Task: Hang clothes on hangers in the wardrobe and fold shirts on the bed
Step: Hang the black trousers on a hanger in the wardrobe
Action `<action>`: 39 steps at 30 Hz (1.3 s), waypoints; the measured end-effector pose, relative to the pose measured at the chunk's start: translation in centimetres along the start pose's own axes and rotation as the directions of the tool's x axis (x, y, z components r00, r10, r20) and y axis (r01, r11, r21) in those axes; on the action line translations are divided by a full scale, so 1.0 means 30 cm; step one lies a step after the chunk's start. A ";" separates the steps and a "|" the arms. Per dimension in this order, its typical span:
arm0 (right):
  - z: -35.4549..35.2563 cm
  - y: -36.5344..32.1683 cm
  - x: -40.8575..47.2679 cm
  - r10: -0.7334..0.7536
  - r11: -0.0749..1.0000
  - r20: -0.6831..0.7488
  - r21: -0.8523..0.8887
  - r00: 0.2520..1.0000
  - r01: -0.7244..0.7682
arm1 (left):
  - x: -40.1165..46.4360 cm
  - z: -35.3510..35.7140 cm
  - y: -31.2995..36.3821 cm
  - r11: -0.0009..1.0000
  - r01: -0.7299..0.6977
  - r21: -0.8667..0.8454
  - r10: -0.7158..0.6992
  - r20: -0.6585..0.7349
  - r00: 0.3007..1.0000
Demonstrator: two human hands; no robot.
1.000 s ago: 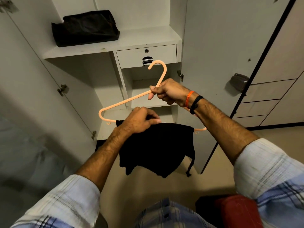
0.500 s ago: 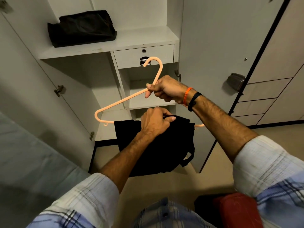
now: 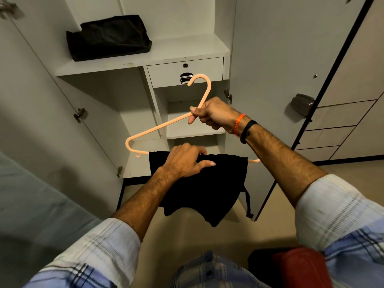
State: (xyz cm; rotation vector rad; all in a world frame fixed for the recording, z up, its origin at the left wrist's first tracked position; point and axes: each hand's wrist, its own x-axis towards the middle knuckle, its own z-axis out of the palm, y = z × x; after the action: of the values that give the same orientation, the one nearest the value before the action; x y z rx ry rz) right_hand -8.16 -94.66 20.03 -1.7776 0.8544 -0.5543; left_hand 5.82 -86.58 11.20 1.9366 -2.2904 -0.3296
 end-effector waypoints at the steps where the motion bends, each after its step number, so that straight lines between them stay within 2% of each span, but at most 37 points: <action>1: 0.002 -0.004 0.003 -0.005 1.000 0.002 -0.003 1.000 0.005 | -0.004 -0.001 -0.001 1.000 -0.006 0.006 0.006 -0.022 1.000; 4: 0.007 -0.013 0.011 -0.011 1.000 0.013 -0.006 1.000 0.011 | -0.016 -0.026 -0.021 0.999 -0.006 -0.037 0.004 -0.031 1.000; 8: 0.002 -0.019 0.023 -0.017 0.999 0.012 -0.029 1.000 0.017 | -0.030 -0.060 -0.110 0.993 0.022 0.112 -0.024 0.018 1.000; 10: -0.003 -0.022 0.030 -0.019 0.999 0.006 -0.049 1.000 0.019 | -0.043 -0.063 -0.154 0.990 0.054 0.132 -0.051 -0.028 0.998; 13: 0.001 -0.030 0.041 -0.034 0.997 0.000 -0.069 0.999 0.034 | -0.056 -0.057 -0.175 0.992 0.075 0.104 -0.064 -0.110 0.992; 18: 0.018 -0.046 0.067 -0.039 0.995 0.003 -0.091 0.999 0.039 | -0.047 -0.072 -0.179 0.994 0.107 0.017 -0.105 -0.084 0.991; 20: 0.020 -0.054 0.078 -0.036 0.996 0.004 -0.087 0.999 0.037 | -0.053 -0.090 -0.176 0.996 0.079 -0.038 -0.085 -0.200 0.976; 21: 0.021 -0.061 0.083 -0.038 0.995 0.004 -0.090 0.999 0.038 | -0.059 -0.100 -0.172 0.997 0.041 -0.069 -0.061 -0.320 0.945; 22: 0.024 -0.069 0.089 -0.041 0.995 0.006 -0.094 0.999 0.041 | -0.064 -0.112 -0.170 0.997 -0.010 -0.082 -0.030 -0.468 0.883; 24: 0.032 -0.088 0.102 -0.050 0.994 0.009 -0.101 0.999 0.051 | -0.062 -0.150 -0.175 0.996 -0.087 -0.036 0.033 -0.733 0.679; 25: 0.035 -0.097 0.109 -0.056 0.993 0.011 -0.102 0.998 0.056 | -0.057 -0.176 -0.177 0.996 -0.089 -0.009 0.046 -0.806 0.590; 26: 0.041 -0.109 0.117 -0.064 0.992 0.011 -0.106 0.998 0.064 | -0.048 -0.211 -0.188 0.998 -0.064 0.002 0.036 -0.836 0.547; 27: 0.047 -0.121 0.127 -0.072 0.991 0.009 -0.110 0.997 0.072 | -0.039 -0.245 -0.197 1.000 -0.024 -0.003 0.011 -0.833 0.553; 30: 0.053 -0.166 0.158 -0.083 0.989 -0.018 -0.125 0.996 0.080 | -0.010 -0.339 -0.235 0.994 0.050 -0.093 -0.099 -0.673 0.733; 32: 0.049 -0.205 0.182 -0.083 0.988 -0.024 -0.129 0.996 0.079 | 0.002 -0.392 -0.261 0.981 0.036 -0.190 -0.139 -0.562 0.815; 35: 0.045 -0.261 0.214 -0.091 0.990 -0.040 -0.114 0.995 0.086 | 0.028 -0.467 -0.292 0.945 -0.017 -0.328 -0.176 -0.548 0.818; 39: 0.023 -0.337 0.266 -0.184 0.975 -0.197 -0.162 0.963 0.153 | 0.084 -0.590 -0.314 0.916 -0.023 -0.400 -0.245 -0.606 0.757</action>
State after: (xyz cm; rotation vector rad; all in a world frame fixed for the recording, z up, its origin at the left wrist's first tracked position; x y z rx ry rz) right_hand 0.36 -98.29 29.02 -1.9613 0.9120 -0.8225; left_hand 18.53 -92.04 25.93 1.6391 -1.5260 -0.0792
